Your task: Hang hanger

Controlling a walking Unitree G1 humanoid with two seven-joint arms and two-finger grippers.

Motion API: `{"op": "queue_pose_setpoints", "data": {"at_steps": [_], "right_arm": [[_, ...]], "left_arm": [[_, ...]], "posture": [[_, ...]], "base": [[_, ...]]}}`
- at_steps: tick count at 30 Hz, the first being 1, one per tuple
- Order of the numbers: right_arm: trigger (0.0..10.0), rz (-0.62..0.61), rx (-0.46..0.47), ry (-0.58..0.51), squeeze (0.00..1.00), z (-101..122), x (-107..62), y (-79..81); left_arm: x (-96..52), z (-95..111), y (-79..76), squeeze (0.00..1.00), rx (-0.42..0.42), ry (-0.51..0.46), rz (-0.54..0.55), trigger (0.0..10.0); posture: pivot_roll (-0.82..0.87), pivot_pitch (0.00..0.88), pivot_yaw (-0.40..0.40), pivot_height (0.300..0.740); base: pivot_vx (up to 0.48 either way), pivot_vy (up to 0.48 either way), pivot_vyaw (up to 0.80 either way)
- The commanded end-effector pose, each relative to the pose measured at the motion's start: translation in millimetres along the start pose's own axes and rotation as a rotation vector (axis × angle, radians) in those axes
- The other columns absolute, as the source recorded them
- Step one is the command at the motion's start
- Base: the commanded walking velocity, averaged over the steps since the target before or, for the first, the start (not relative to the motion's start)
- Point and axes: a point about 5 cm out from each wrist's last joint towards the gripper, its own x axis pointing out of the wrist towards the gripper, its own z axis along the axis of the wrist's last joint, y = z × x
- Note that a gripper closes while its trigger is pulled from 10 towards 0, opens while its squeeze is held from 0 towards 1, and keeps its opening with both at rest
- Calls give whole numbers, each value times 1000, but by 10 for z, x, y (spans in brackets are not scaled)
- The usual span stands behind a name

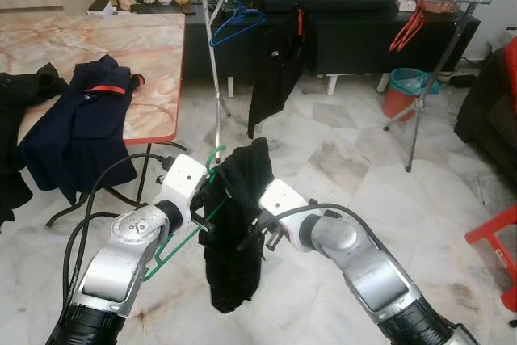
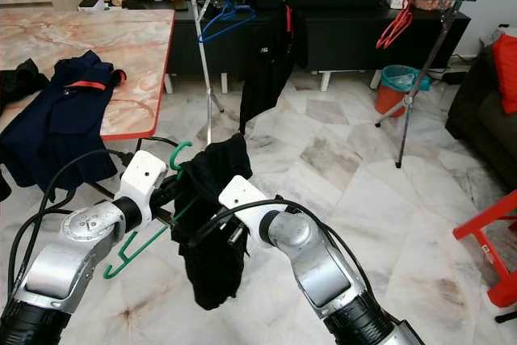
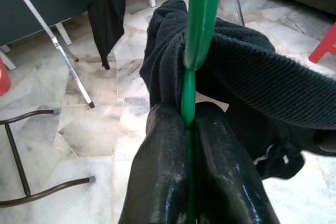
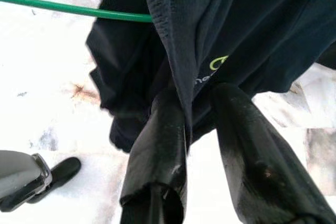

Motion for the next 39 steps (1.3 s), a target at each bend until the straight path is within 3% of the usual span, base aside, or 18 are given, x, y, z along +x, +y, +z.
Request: {"op": "queue_pose_setpoints", "data": {"at_steps": [1, 6, 15, 18, 20, 21, 22, 23, 24, 25, 26, 31, 34, 35, 39], "right_arm": [[10000, 39, -30, -26, 1000, 34, -32, 54], [10000, 89, -88, 2, 1000, -39, -80, 89], [10000, 95, -92, 5, 1000, -75, -169, 43], [10000, 103, -79, -21, 1000, -69, -234, 20], [10000, 132, -64, -101, 1000, -7, -310, 8], [10000, 125, -64, -151, 788, 30, -362, -42], [10000, 110, -78, -187, 455, 56, -402, -92], [10000, 110, -78, -187, 455, 56, -402, -92], [10000, 51, -123, -219, 0, 70, -467, -235], [10000, 34, -132, -221, 0, 69, -481, -273], [10000, -27, -147, -218, 0, 55, -524, -411], [10000, -47, -170, -236, 0, 49, -621, -557], [10000, -10, -200, -238, 0, -2, -681, -607], [10000, 50, -216, -224, 0, -78, -701, -616], [10000, 179, -242, -199, 0, -181, -745, -572]], "left_arm": [[-34, 101, 57, 0, 16, -56, 14, 10000], [-42, 93, 78, 0, 17, -54, 21, 10000], [-41, 86, 94, 0, 14, -51, 26, 10000], [-43, 89, 94, 0, 19, -49, 24, 10000], [-49, 95, 104, 0, 19, -50, 20, 10000], [-58, 93, 106, 0, 23, -46, 7, 10000], [-65, 90, 104, 0, 26, -42, -6, 10000], [-65, 90, 104, 0, 26, -42, -6, 10000], [-83, 67, 80, 0, 31, -29, -49, 10000], [-88, 61, 73, 0, 33, -26, -62, 10000], [-112, 29, 36, 0, 35, -5, -109, 10000], [-161, -46, -21, 0, 59, 37, -182, 10000], [-207, -79, -69, 0, 75, 64, -260, 10000], [-247, -82, -107, 0, 82, 78, -339, 10000], [-298, -69, -134, 0, 89, 87, -426, 10000]], "posture": [[129, 0, -36, 740], [127, 0, -37, 740], [120, 0, -33, 740], [124, 0, -34, 740], [124, 0, -32, 740], [120, 0, -30, 740], [120, 0, -30, 740], [120, 0, -30, 740], [117, 0, -28, 740], [117, 0, -28, 740], [115, 0, -27, 740], [113, 0, -22, 740], [118, 0, -22, 740], [116, 0, -22, 740], [117, 0, -18, 740]], "base": [[0, 0, 0], [0, 0, 0], [0, 0, 0], [0, 0, 0], [0, 0, 0], [0, 0, 0], [0, 0, 0], [0, 0, 0], [0, 0, 0], [0, 0, 0], [0, 0, 0], [0, 0, 0], [0, 0, 0], [0, 0, 0], [0, 0, 0]]}}
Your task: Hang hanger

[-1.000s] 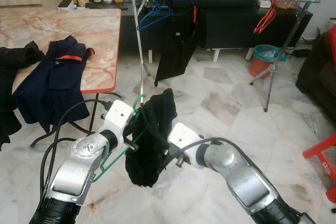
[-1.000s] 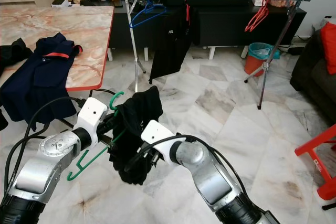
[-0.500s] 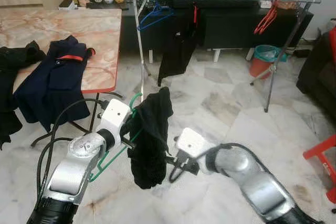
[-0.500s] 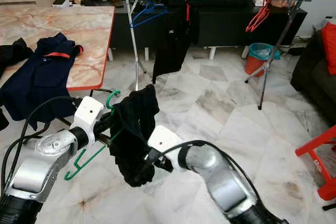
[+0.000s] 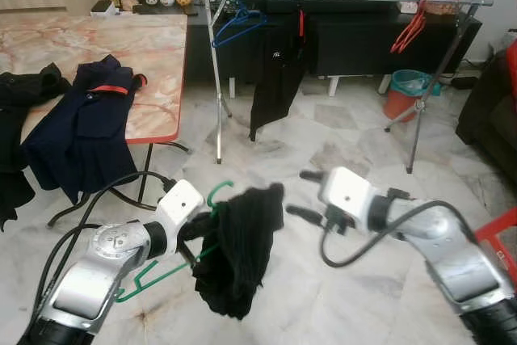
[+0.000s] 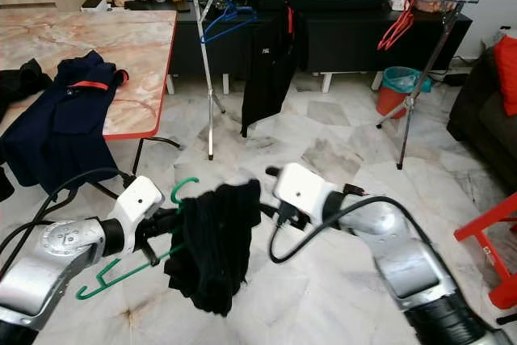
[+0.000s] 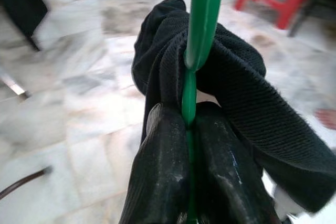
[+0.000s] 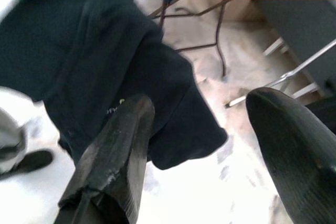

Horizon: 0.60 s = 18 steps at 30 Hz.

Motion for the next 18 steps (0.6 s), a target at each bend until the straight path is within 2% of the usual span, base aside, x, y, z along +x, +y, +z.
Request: {"op": "queue_pose_setpoints", "data": {"at_steps": [1, 3, 6, 10, 13, 16, 18], "right_arm": [[10000, 91, 4, -22, 0, -12, -40, 43], [10000, 137, 17, -10, 0, -56, -55, 59], [10000, 174, -15, 29, 0, -131, -59, 71], [10000, 183, 20, -34, 0, -80, -48, 47], [10000, 201, 41, -42, 0, -86, -39, 44], [10000, 213, 23, -20, 0, -157, 4, 19], [10000, 217, 41, -57, 0, -122, 7, 1]], "left_arm": [[-29, 119, -60, 0, 32, -37, -78, 10000], [-57, 138, -78, 0, 35, -37, -127, 10000], [-77, 170, -109, 0, 32, -39, -182, 10000], [-92, 231, -141, 0, 14, -66, -229, 10000], [-100, 260, -153, 0, 9, -77, -251, 10000], [-105, 302, -178, 0, 15, -86, -296, 10000], [-105, 314, -195, 0, 16, -88, -312, 10000]], "posture": [[116, 0, -18, 740], [114, 0, -16, 740], [120, 0, -15, 740], [117, 0, -14, 740], [118, 0, -12, 740], [119, 0, -8, 740], [123, 0, -8, 740]], "base": [[0, 0, 0], [0, 0, 0], [0, 0, 0], [0, 0, 0], [0, 0, 0], [0, 0, 0], [0, 0, 0]]}}
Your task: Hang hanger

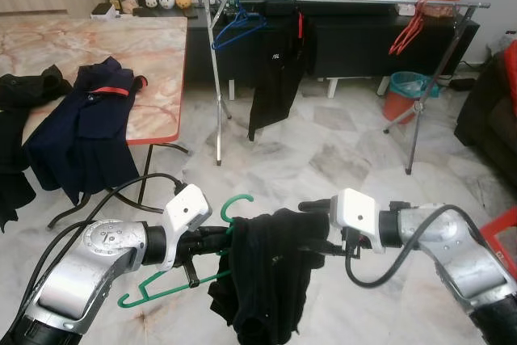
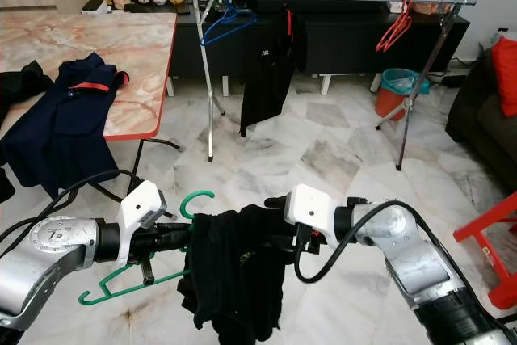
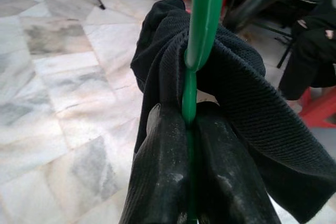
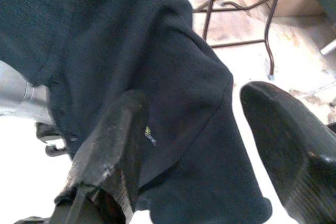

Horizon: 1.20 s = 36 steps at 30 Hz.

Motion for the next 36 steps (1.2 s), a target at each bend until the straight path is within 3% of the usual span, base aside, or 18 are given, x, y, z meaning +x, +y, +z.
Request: {"op": "queue_pose_setpoints", "data": {"at_steps": [1, 2, 3, 4, 5, 6, 7, 8, 9, 10, 11, 26, 32, 33, 34, 35, 36], "right_arm": [[10000, 8, -8, -56, 0, 87, -7, -37], [10000, 13, -7, -74, 0, 111, -8, -43], [10000, 18, -5, -88, 102, 135, -11, -47], [10000, 23, -4, -98, 294, 153, -13, -50], [10000, 34, -8, -98, 612, 158, -14, -52], [10000, 41, -11, -98, 612, 159, -15, -52], [10000, 42, -11, -92, 894, 143, -11, -58], [10000, 43, -10, -88, 894, 130, -7, -63], [10000, 37, -21, -84, 620, 119, 3, -70], [10000, 33, -29, -82, 620, 112, 11, -75], [10000, 36, -13, -87, 0, 98, 45, -85], [10000, 170, -11, -119, 0, 118, 370, -77], [10000, 182, -5, -116, 0, 91, 409, -84], [5961, 191, 11, -122, 0, 80, 409, -78], [5961, 193, 16, -124, 0, 77, 409, -77], [2510, 195, 18, -123, 0, 71, 408, -74], [2510, 197, 18, -122, 0, 67, 407, -72]], "left_arm": [[-9, 137, -21, 0, 40, -33, -32, 10000], [-10, 142, -24, 0, 39, -34, -35, 10000], [-11, 145, -26, 0, 38, -34, -36, 10000], [-12, 145, -26, 0, 36, -34, -37, 10000], [-8, 139, -25, 0, 34, -30, -37, 10000], [-4, 133, -25, 0, 33, -28, -37, 10000], [3, 126, -28, 0, 32, -24, -37, 10000], [7, 122, -31, 0, 32, -23, -38, 10000], [13, 124, -38, 0, 30, -24, -40, 10000], [18, 126, -43, 0, 29, -26, -42, 10000], [21, 130, -50, 0, 28, -26, -45, 10000], [37, 179, -127, 0, 32, -28, -103, 10000], [31, 195, -149, 0, 31, -28, -117, 10000], [31, 195, -154, 0, 31, -27, -118, 10000], [31, 195, -155, 0, 31, -27, -118, 10000], [31, 195, -155, 0, 31, -27, -118, 10000], [31, 195, -154, 0, 31, -27, -117, 10000]], "posture": [[124, 0, -8, 740], [124, 0, -8, 740], [122, 0, -8, 740], [122, 0, -8, 740], [122, 0, -9, 740], [123, 0, -9, 740], [124, 0, -9, 740], [124, 0, -9, 740], [128, 0, -11, 740], [128, 0, -11, 740], [130, 0, -12, 740], [143, 0, -14, 740], [145, 0, -17, 740], [145, 0, -17, 740], [145, 0, -17, 740], [146, 0, -18, 740], [146, 0, -18, 740]], "base": [[0, 0, 0], [0, 0, 0], [0, 0, 0], [0, 0, 0], [0, 0, 0], [0, 0, 0], [0, 0, 0], [0, 0, 0], [0, 0, 0], [0, 0, 0], [0, 0, 0], [0, 0, 0], [0, 0, 0], [0, 0, 0], [0, 0, 0], [0, 0, 0], [0, 0, 0]]}}
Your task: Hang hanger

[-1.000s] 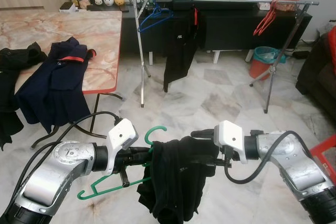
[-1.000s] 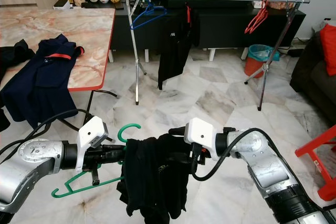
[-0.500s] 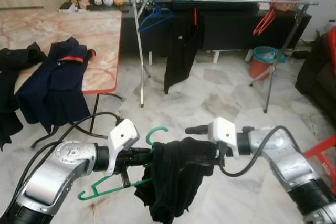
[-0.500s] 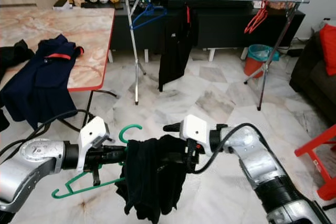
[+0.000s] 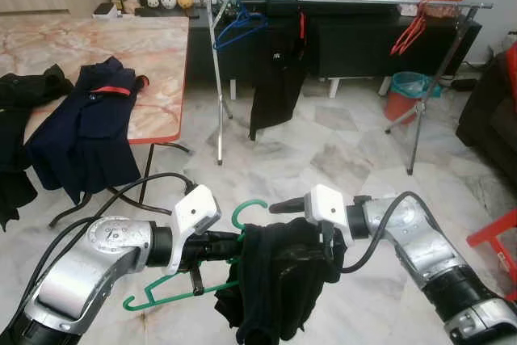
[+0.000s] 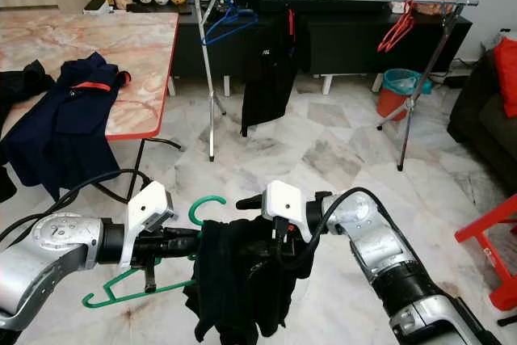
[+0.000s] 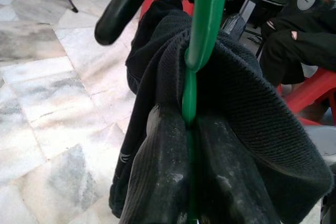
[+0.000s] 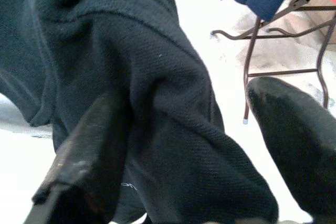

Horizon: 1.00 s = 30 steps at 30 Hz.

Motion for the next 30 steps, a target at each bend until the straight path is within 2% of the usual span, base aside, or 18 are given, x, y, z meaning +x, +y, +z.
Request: {"op": "queue_pose_setpoints", "data": {"at_steps": [1, 4, 18, 30], "right_arm": [[0, 4, -8, 11, 0, 8, -17, -25], [0, 24, -15, 57, 0, -66, -16, 1], [0, 37, 9, -10, 0, -30, -12, 5], [0, 56, 13, -18, 0, -42, 20, 45]], "left_arm": [[-7, 95, -31, 0, 35, -22, -24, 10000], [-4, 97, -29, 0, 36, -22, -25, 10000], [-6, 66, -67, 0, 23, -13, -34, 10000], [-3, 32, -98, 0, 23, -3, -41, 10000]], "posture": [[144, 0, -17, 740], [147, 0, -17, 740], [150, 0, -16, 740], [151, 0, -17, 740]], "base": [[0, 0, 0], [0, 0, 0], [0, 0, 0], [0, 0, 0]]}}
